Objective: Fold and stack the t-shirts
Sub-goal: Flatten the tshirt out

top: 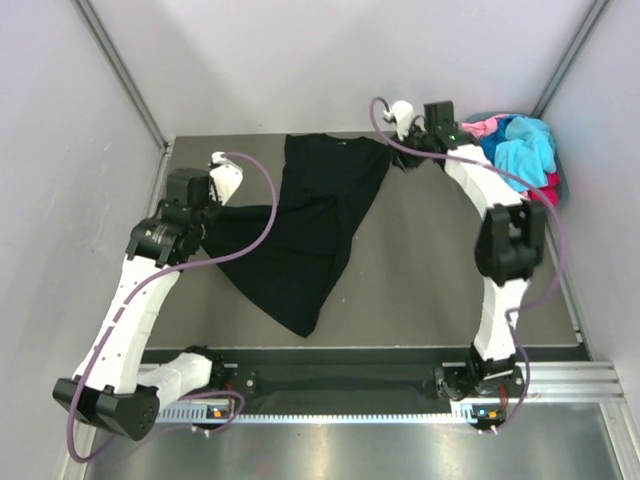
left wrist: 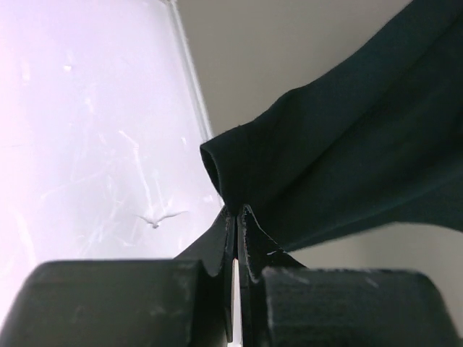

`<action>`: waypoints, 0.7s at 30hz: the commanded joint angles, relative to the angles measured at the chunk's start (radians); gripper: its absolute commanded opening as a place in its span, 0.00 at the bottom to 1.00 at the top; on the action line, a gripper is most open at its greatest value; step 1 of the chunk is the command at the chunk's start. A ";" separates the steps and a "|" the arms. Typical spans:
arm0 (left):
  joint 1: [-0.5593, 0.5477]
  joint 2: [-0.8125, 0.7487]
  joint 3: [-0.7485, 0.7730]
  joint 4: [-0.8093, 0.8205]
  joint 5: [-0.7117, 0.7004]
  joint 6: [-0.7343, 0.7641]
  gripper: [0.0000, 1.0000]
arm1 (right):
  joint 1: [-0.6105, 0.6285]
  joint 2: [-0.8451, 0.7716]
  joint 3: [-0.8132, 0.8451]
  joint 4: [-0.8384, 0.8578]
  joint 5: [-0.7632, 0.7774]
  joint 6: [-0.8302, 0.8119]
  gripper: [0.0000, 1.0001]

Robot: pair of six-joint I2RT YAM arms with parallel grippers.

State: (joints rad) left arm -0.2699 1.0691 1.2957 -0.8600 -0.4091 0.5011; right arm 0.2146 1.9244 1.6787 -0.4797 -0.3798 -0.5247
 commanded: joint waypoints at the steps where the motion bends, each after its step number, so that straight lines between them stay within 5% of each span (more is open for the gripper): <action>1: 0.008 0.000 -0.027 0.015 0.016 -0.007 0.00 | 0.012 0.215 0.310 -0.063 0.054 0.080 0.40; 4: 0.014 -0.004 -0.061 0.015 0.058 -0.021 0.00 | 0.016 0.439 0.609 -0.091 0.123 0.112 0.48; 6: 0.020 -0.006 -0.079 0.015 0.087 -0.029 0.00 | 0.035 0.461 0.592 0.001 0.206 0.082 0.58; 21: 0.064 0.014 -0.156 0.044 0.213 -0.091 0.00 | 0.046 0.625 0.641 0.138 0.196 0.098 0.78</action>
State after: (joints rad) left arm -0.2146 1.0832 1.1515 -0.8619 -0.2325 0.4370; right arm 0.2527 2.5317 2.2452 -0.4213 -0.1860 -0.4427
